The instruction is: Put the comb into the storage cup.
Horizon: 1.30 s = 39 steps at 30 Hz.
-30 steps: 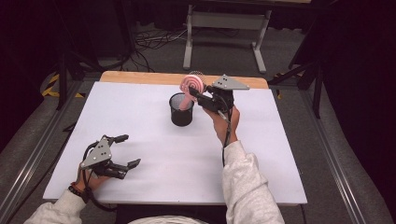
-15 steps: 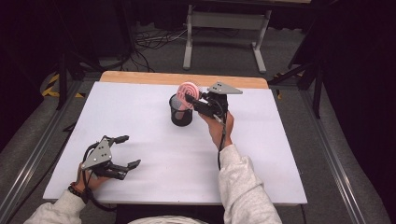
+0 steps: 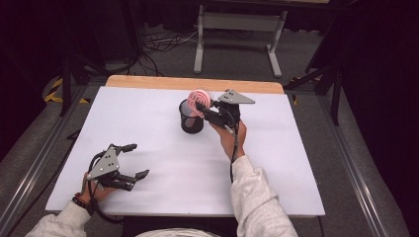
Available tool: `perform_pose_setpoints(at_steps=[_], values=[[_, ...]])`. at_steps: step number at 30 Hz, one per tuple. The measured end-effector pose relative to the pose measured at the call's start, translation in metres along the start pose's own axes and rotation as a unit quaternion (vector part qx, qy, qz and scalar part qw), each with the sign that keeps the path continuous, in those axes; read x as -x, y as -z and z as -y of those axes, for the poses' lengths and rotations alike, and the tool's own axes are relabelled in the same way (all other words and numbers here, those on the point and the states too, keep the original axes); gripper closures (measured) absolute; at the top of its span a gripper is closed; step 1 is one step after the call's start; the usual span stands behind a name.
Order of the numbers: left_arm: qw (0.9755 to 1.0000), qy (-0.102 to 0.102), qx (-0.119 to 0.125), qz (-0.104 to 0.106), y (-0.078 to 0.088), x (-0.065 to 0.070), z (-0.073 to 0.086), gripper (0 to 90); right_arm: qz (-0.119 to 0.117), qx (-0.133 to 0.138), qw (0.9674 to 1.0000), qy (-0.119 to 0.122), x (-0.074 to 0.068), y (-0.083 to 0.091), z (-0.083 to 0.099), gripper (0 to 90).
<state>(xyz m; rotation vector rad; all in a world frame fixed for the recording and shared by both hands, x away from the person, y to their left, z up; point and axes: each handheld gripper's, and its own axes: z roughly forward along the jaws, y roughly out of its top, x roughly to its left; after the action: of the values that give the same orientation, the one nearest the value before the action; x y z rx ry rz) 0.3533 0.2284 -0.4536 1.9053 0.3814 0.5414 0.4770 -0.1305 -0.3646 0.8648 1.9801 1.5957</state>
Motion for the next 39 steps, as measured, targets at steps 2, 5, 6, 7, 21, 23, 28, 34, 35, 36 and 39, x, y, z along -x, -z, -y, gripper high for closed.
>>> perform_pose_setpoints(at_steps=[2, 5, 6, 7, 21, 23, 28, 34, 35, 36, 39], values=[[1.0000, -0.002, 0.000, 0.001, 0.000, 0.001, 0.000, 9.5, 0.003, -0.001, 1.0000, 0.004, 0.001, 0.002, 0.001, 62.3], [1.0000, -0.005, -0.004, 0.003, -0.002, 0.001, 0.000, 9.2, 0.002, -0.002, 1.0000, 0.005, 0.001, 0.005, 0.002, 62.2], [1.0000, -0.005, -0.004, 0.004, -0.002, 0.001, 0.000, 9.2, 0.002, -0.003, 1.0000, 0.005, 0.002, 0.006, 0.003, 62.2], [1.0000, -0.004, -0.003, 0.004, -0.002, 0.001, 0.000, 9.2, 0.004, -0.003, 1.0000, 0.007, 0.002, 0.007, 0.003, 62.0], [1.0000, -0.001, 0.000, 0.004, -0.001, 0.001, -0.001, 9.5, 0.018, -0.024, 0.9993, 0.021, -0.003, 0.010, 0.011, 58.2], [1.0000, -0.002, -0.001, 0.003, -0.001, 0.001, -0.001, 9.5, 0.019, -0.023, 0.9994, 0.020, -0.002, 0.011, 0.013, 58.3], [1.0000, -0.005, -0.003, 0.002, -0.001, 0.001, -0.001, 9.4, 0.019, -0.022, 0.9995, 0.014, 0.001, 0.013, 0.014, 58.1], [1.0000, -0.004, -0.001, 0.000, -0.001, 0.001, -0.001, 9.6, 0.023, -0.026, 0.9992, 0.018, 0.001, 0.013, 0.016, 56.7], [1.0000, -0.002, -0.001, 0.002, -0.001, 0.001, -0.001, 9.7, 0.023, -0.027, 0.9992, 0.018, 0.001, 0.013, 0.016, 56.1], [1.0000, -0.004, -0.002, 0.000, -0.001, 0.001, -0.001, 10.0, 0.023, -0.026, 0.9992, 0.018, 0.001, 0.014, 0.017, 56.1], [1.0000, -0.004, -0.003, 0.001, -0.001, 0.001, -0.001, 10.2, 0.026, -0.024, 0.9992, 0.020, 0.001, 0.015, 0.017, 54.8]])
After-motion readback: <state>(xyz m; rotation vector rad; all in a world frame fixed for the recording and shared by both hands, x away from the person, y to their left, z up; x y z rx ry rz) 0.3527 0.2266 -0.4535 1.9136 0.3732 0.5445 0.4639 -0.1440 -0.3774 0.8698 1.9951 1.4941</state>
